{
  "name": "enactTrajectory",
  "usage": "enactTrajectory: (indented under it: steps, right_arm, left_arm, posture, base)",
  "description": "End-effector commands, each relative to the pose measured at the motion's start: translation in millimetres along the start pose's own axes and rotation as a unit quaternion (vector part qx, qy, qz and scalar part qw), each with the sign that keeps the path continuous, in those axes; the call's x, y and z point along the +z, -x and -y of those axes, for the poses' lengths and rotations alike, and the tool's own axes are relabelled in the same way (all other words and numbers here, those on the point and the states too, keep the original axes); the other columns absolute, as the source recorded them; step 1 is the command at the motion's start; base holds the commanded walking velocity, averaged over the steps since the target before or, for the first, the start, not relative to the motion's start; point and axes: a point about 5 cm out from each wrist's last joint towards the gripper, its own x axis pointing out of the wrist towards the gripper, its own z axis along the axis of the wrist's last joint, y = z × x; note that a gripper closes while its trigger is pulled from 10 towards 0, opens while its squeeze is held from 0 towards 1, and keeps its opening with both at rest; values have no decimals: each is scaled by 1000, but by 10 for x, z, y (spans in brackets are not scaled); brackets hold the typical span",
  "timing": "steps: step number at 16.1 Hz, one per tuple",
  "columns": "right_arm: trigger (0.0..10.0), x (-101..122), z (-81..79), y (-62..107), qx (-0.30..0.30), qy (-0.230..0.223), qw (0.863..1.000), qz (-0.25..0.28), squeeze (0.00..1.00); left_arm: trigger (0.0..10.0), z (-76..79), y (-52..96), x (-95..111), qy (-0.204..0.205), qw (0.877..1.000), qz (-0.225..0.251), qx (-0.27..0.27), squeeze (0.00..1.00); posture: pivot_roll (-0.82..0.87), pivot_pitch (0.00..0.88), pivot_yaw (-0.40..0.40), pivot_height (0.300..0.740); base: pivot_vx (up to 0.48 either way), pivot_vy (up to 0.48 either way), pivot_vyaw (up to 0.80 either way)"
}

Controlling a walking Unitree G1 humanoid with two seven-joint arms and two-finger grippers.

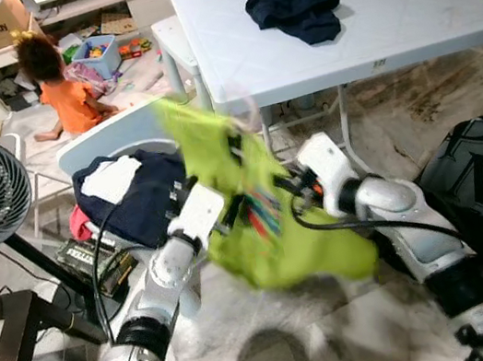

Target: Hang hanger

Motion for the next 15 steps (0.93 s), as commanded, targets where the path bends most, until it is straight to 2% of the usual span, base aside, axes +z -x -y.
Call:
enactTrajectory:
  steps: [1,3,4,6,8,10,13,15]
  right_arm:
    - [10000,219,-296,-24,93,-3,994,51,0]
    - [10000,212,-321,-22,97,10,995,34,0]
    - [10000,138,-281,-22,82,23,996,12,0]
    - [10000,24,-108,-6,15,20,999,-27,0]
    - [10000,-4,-88,12,7,22,999,-42,0]
    - [10000,-176,-66,20,-8,53,995,-87,0]
    - [10000,-190,-123,102,34,56,994,-93,0]
    - [10000,-195,-135,238,73,59,991,-98,0]
  left_arm:
    - [10000,-60,-4,0,-11,1000,-4,2,0]
    - [10000,-65,-5,3,-13,1000,-4,4,0]
    - [10000,-81,-8,17,-11,1000,1,12,0]
    - [10000,-146,-18,51,-4,999,10,36,0]
    - [10000,-163,-12,35,-3,999,6,41,0]
    - [10000,-175,-8,23,-5,999,3,42,0]
    - [10000,-254,18,-65,-20,997,-28,62,0]
    - [10000,-350,33,-102,-24,995,-43,86,0]
  posture:
    - [-60,0,30,740]
    - [-62,0,26,740]
    - [-62,0,25,740]
    - [-61,0,20,740]
    - [-64,0,18,740]
    - [-60,0,16,740]
    - [-61,0,17,740]
    - [-64,0,18,740]
  base:
    - [0,0,0]
    - [0,0,0]
    - [0,0,0]
    - [0,0,0]
    - [0,0,0]
    - [0,0,0]
    - [0,0,0]
    - [0,0,0]
